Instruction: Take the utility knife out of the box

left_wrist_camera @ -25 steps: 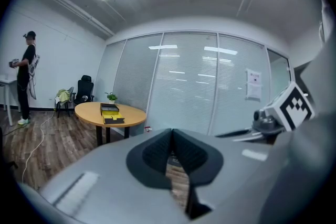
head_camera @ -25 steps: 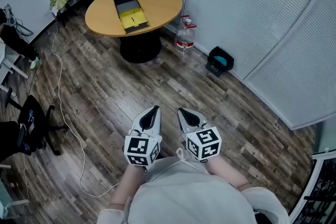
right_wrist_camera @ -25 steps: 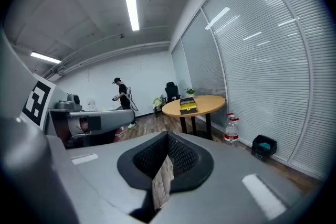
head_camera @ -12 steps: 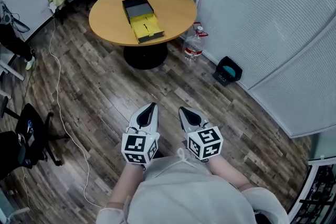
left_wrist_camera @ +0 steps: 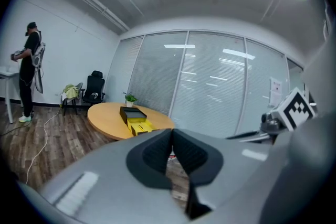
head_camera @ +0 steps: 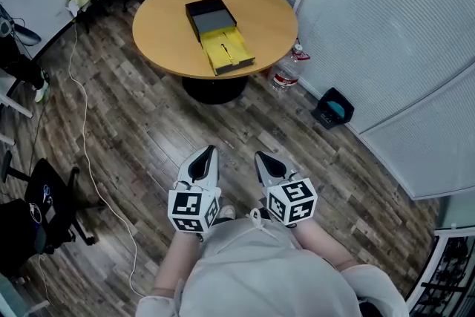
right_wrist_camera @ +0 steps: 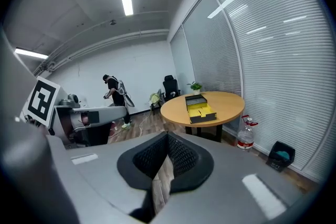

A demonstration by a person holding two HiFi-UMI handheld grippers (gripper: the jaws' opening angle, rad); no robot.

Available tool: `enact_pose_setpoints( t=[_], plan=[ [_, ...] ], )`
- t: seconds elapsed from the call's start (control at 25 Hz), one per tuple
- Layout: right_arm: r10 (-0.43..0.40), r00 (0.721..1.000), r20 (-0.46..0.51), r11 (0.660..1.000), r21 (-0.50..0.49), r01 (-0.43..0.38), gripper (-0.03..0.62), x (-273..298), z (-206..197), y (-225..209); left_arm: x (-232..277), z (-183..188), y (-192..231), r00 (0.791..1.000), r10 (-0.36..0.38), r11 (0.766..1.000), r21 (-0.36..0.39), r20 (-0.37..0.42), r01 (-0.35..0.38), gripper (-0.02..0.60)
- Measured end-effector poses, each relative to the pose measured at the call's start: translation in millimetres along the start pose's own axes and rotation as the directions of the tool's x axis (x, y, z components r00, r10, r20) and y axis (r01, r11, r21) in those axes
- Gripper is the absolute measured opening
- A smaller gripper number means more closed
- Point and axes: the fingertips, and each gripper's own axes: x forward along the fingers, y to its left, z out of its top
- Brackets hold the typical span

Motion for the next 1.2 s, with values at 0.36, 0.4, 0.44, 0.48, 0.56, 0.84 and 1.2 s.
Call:
enact_pose_setpoints(
  t=[0.36,0.4,0.44,0.48,0.56,0.84,1.2],
  plan=[
    [0.044,0.998,-0.05,0.999,0.025,-0.043,-0.001,78,14,-33,55,-3,47,0.998,0.061,0.998,-0.03,-0.022,-0.062,0.006],
    [0.053,0.997,-0.052,0.998,0.027,-0.052,0.0,88,19,-39,64,-1,53,0.997,0.074,0.997,-0.029,-0.021,-0.075,0.006],
    [0.065,0.997,-0.051,0.998,0.026,-0.063,0.0,100,24,-45,73,2,58,0.996,0.089,0.996,-0.029,-0.019,-0.09,0.006],
    [0.077,0.996,-0.05,0.997,0.023,-0.076,0.0,111,31,-50,82,4,65,0.994,0.106,0.994,-0.029,-0.016,-0.106,0.005],
    [0.103,0.994,-0.045,0.995,0.009,-0.102,0.0,134,46,-62,103,11,77,0.99,0.137,0.99,-0.032,-0.012,-0.137,0.006],
    [0.171,0.984,-0.047,0.985,-0.006,-0.172,0.0,216,111,-129,211,56,100,0.981,0.192,0.981,-0.026,-0.002,-0.192,0.006],
    [0.237,0.969,-0.066,0.968,-0.067,-0.242,0.0,320,191,-226,349,102,131,0.963,0.269,0.963,-0.031,0.018,-0.268,0.006]
  ],
)
